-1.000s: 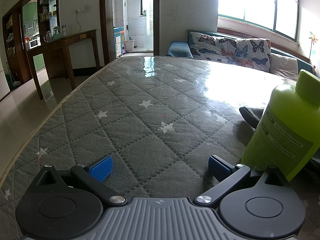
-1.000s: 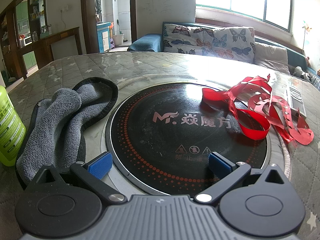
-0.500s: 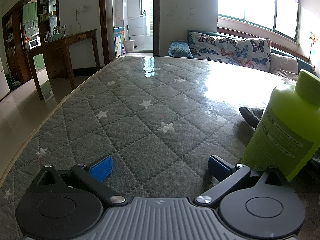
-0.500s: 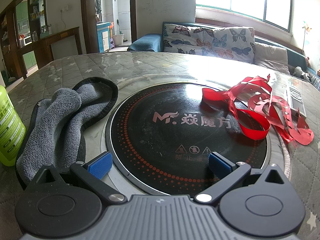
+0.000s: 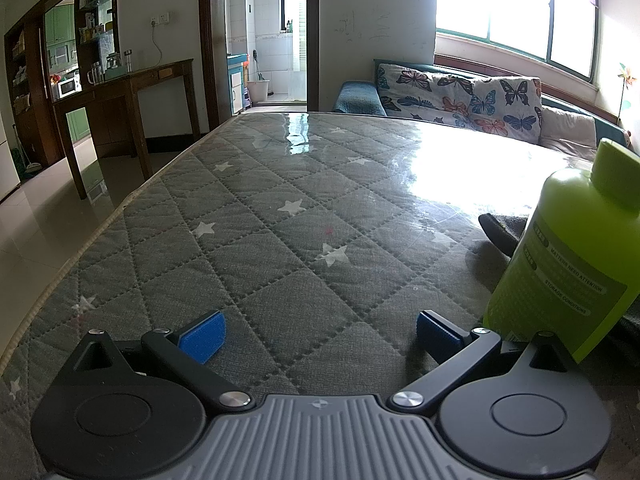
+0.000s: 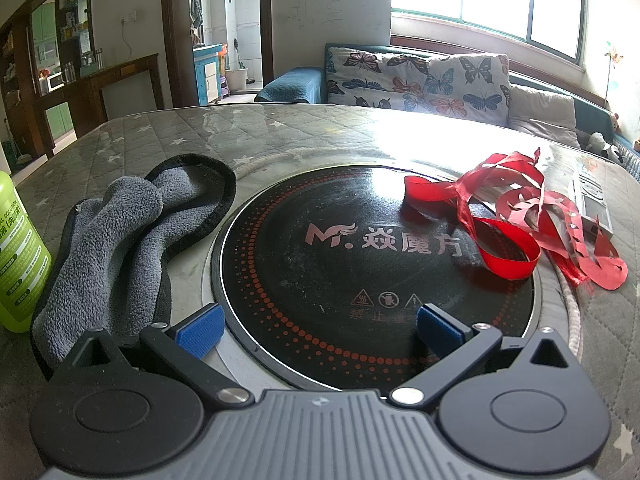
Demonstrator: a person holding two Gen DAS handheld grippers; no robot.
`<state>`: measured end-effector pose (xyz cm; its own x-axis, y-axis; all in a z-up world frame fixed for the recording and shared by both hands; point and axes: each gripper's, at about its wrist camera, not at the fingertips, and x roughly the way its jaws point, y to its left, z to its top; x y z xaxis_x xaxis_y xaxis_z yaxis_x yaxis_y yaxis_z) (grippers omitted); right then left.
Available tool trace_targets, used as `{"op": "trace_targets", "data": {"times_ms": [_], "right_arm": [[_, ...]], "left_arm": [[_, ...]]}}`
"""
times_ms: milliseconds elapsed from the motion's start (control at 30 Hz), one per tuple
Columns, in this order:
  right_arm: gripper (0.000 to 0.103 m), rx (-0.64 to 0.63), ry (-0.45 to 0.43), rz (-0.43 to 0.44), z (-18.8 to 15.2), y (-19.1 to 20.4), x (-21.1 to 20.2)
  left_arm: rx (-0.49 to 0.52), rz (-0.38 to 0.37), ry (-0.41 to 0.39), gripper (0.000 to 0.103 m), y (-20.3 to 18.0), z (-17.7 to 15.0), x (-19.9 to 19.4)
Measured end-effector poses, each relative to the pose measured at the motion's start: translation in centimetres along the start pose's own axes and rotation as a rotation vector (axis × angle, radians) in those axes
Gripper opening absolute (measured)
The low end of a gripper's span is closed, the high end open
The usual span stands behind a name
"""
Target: Clean container
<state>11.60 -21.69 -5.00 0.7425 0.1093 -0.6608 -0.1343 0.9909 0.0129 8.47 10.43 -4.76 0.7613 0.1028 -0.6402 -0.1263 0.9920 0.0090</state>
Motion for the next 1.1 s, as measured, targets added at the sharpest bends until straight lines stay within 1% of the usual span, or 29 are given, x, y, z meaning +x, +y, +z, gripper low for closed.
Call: {"op": "trace_targets", "data": {"times_ms": [533, 933, 1100], "right_arm": [[0.103, 0.0, -0.001, 0.0, 0.0, 0.0, 0.0], [0.103, 0.0, -0.001, 0.0, -0.1, 0.0, 0.0], [0.103, 0.0, -0.001, 0.0, 0.0, 0.0, 0.0]], "left_arm": [[0.003, 0.0, 0.005, 0.103, 0.0, 0.1, 0.0], [-0.012, 0.015, 0.053, 0.103, -0.3, 0.2, -0.5], [-0.034, 0.036, 0.078, 0.103, -0.7, -0.1, -1.2]]}}
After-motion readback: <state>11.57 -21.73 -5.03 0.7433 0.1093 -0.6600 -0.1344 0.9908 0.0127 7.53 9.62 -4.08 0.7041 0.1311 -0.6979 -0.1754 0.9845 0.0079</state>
